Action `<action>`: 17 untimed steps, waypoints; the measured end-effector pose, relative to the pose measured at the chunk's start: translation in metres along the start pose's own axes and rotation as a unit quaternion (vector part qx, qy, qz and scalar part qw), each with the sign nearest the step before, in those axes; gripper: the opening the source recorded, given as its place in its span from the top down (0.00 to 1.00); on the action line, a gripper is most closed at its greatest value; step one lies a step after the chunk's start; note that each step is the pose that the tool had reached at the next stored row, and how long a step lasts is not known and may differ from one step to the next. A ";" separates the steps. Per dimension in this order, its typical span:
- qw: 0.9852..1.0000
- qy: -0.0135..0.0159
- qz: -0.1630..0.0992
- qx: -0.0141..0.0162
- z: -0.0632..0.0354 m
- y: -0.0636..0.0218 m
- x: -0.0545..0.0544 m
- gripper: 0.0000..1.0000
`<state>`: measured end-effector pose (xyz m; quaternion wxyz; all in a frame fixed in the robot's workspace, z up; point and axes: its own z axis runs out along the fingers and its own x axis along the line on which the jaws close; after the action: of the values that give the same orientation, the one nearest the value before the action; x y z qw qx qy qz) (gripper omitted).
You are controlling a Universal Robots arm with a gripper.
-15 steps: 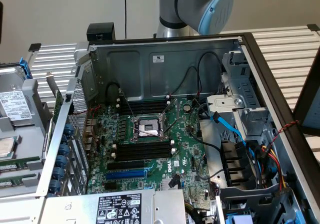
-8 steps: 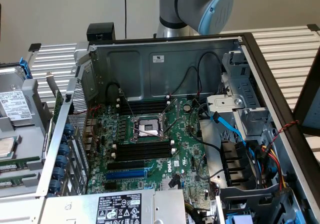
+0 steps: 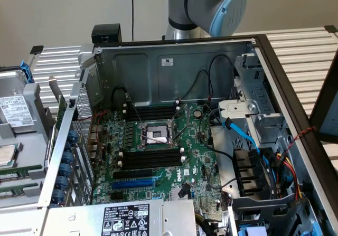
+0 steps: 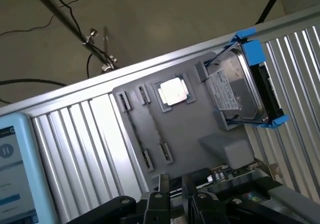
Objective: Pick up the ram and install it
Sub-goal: 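Reach for the ram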
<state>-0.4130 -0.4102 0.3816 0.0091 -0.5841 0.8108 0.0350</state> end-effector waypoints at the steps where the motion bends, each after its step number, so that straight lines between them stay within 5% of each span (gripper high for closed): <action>1: 1.000 0.000 -0.009 0.000 0.0007 0.0000 0.000 0.75; 12: 0.996 0.000 -0.092 -0.007 0.0169 -0.0001 0.002 0.75; 17: 0.994 -0.001 -0.105 -0.008 0.0261 0.0074 0.006 0.75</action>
<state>-0.4225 -0.4116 0.3556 0.0088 -0.6658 0.7450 0.0407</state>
